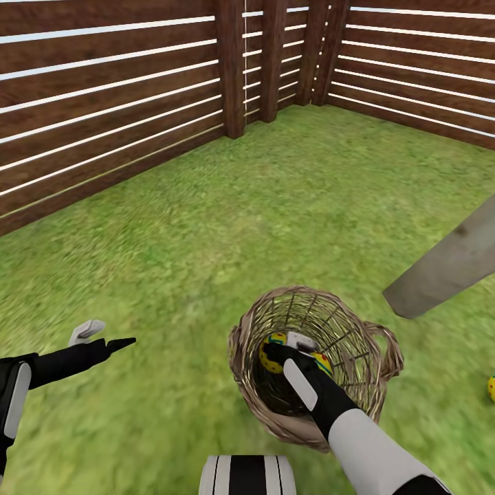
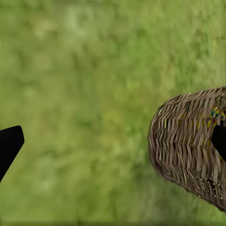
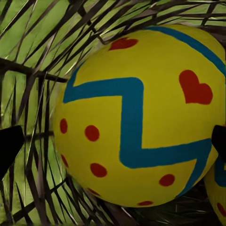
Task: Take the three Easter eggs out of the wicker basket on the lawn in the garden, then place them on the lawn next to a single tree (choose any tree) so that all three eggs are next to the same tree and none are left in the basket.
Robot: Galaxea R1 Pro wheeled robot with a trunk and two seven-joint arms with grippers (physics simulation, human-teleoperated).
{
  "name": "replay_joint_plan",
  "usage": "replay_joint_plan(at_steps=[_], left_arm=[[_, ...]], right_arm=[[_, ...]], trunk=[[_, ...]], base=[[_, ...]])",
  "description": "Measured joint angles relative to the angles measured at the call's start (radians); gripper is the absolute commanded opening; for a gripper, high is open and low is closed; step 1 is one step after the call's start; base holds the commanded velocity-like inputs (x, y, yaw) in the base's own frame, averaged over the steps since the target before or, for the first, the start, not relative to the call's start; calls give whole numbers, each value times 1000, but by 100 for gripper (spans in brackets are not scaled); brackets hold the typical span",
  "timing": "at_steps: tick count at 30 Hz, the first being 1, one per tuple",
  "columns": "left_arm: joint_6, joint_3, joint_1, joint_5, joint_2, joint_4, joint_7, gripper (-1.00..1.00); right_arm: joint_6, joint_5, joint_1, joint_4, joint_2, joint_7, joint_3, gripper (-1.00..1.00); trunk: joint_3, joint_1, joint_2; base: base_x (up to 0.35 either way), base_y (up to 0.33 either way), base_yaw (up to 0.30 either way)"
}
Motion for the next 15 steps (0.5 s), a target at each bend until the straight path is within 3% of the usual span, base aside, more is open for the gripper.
replay_joint_plan(at_steps=[7,11,15], left_arm=[[0,0,0,0,0,0,0,100],[0,0,0,0,0,0,0,100],[0,0,0,0,0,0,0,100]], right_arm=[[-2,0,0,6,1,17,-1,100],[-2,2,0,8,1,18,-1,100],[-15,1,0,8,3,18,-1,100]], trunk=[[0,0,0],[-15,2,-1],[-15,2,-1]], base=[[0,0,0],[0,0,0],[0,0,0]])
